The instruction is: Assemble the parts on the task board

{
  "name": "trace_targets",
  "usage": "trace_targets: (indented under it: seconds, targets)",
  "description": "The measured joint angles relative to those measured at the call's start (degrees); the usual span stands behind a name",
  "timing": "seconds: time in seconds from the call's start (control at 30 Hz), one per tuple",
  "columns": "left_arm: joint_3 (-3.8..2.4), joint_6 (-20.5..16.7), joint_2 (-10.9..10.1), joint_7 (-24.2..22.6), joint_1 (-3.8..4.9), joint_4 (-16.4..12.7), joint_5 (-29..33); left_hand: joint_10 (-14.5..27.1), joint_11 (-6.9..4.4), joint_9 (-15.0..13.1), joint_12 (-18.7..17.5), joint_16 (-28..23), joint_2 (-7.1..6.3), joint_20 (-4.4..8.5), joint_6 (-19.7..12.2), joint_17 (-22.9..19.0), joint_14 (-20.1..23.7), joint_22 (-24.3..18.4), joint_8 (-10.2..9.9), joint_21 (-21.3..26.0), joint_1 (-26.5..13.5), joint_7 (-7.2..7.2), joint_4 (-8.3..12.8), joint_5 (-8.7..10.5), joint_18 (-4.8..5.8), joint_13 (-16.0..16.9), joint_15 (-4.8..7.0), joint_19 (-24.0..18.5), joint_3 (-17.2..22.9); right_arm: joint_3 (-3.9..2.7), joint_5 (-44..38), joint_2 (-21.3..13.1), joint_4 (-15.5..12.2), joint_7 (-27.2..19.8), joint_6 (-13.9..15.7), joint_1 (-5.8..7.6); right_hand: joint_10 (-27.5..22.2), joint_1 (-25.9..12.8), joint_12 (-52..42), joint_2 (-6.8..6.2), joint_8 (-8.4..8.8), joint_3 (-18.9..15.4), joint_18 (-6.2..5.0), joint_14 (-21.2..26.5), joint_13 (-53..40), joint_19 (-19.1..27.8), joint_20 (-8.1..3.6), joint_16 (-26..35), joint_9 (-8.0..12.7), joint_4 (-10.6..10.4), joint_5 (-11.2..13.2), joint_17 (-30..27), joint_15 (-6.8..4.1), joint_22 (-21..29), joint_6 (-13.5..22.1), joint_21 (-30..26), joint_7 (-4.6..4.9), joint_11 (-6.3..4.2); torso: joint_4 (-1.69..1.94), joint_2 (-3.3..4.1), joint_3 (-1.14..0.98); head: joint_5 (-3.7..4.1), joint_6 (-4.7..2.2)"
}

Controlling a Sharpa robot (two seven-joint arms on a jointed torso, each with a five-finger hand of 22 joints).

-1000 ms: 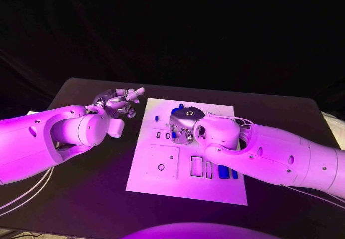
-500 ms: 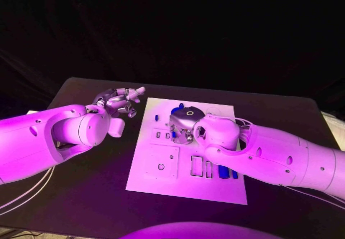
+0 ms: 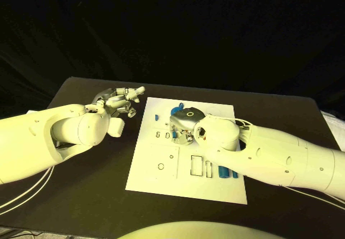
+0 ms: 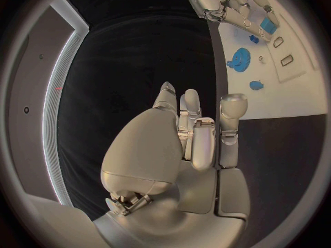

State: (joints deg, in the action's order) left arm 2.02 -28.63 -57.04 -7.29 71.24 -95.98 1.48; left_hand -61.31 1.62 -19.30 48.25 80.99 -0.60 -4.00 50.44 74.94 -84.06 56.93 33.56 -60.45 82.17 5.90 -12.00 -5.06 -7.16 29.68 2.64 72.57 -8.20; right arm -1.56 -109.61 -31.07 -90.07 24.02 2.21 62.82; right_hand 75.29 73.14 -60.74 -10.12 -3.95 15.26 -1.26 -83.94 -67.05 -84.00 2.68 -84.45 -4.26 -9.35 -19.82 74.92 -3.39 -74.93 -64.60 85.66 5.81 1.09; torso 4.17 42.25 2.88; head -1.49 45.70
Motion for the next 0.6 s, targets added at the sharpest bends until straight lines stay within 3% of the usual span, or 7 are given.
trace_targets:
  seconds: [0.23,0.47,0.5,0.53,0.6]
  targets:
    - [0.0,0.1,0.0,0.04,0.0,0.17,0.0,0.0,0.0,0.06,0.0,0.0,0.0,0.0,-0.2,0.0,0.0,-0.2,0.0,0.0,0.0,-0.2,0.0,0.0,0.0,-0.05,0.0,0.0,0.0,0.01,-0.01,-0.02,-0.01,0.02,0.08,-0.03,-0.22,-0.06,0.43,-0.39,0.0,-0.16,0.0,-0.09,0.3,0.0,0.43,0.14,0.21,-0.16,0.92,-0.01,0.34,0.0,0.93,-0.24,0.48,0.22,-0.01,0.0,-0.03,0.05,0.04]
    - [0.0,0.23,0.02,0.12,0.0,0.28,-0.01,0.0,0.0,0.06,0.0,0.0,0.0,0.0,-0.41,-0.01,0.0,-0.2,0.0,0.0,0.0,0.01,0.0,0.0,0.0,-0.05,0.0,0.0,0.0,0.02,-0.02,-0.04,-0.04,0.05,0.63,-0.05,-0.79,-0.7,0.83,-1.18,0.22,-1.3,0.0,-0.09,0.63,-0.01,0.85,0.23,0.33,-1.27,4.92,-0.01,0.74,0.01,2.99,-0.43,0.87,0.77,-0.02,0.02,-0.04,0.08,0.04]
    - [0.0,0.26,0.02,0.14,0.0,0.29,-0.01,0.0,0.0,0.05,0.0,0.0,0.0,0.0,-0.41,-0.01,0.0,-0.2,0.0,0.0,0.0,0.01,0.0,0.0,0.0,-0.05,0.0,0.0,0.0,0.02,-0.02,-0.06,-0.06,0.07,0.83,-0.06,-1.05,-1.09,1.16,-1.57,0.22,-2.04,0.0,-0.08,0.79,-0.01,0.87,0.23,0.41,-1.66,4.94,-0.01,0.99,0.01,3.59,-0.56,1.04,1.03,-0.02,0.02,-0.03,0.08,0.04]
    - [0.0,0.28,0.03,0.15,0.0,0.3,-0.02,0.0,0.0,0.06,0.0,0.0,0.0,0.0,-0.41,-0.01,0.0,-0.2,0.0,0.0,0.0,0.01,0.0,0.0,0.0,-0.05,0.0,0.0,0.0,0.02,-0.02,-0.09,-0.09,0.1,1.11,-0.08,-1.44,-1.62,1.57,-2.04,0.22,-3.32,0.0,-0.07,1.06,-0.02,1.26,0.23,0.46,-2.43,3.41,-0.01,1.36,0.01,4.48,-0.56,1.33,1.42,-0.02,0.02,-0.03,0.08,0.05]
    - [0.0,0.33,0.06,0.18,0.0,0.32,-0.04,0.0,0.0,0.06,0.0,0.0,0.0,0.0,-0.41,-0.01,0.0,-0.2,0.0,0.0,0.0,0.01,0.0,0.0,0.0,-0.05,0.0,0.0,0.0,0.02,-0.05,-0.24,-0.33,0.21,2.08,-0.2,-1.89,-2.06,1.85,-1.86,0.22,-6.14,0.01,-0.03,1.42,0.1,1.56,0.23,0.46,-3.84,1.17,-0.01,1.7,0.01,5.6,-0.56,1.9,1.87,-0.03,0.02,-0.03,0.08,0.07]
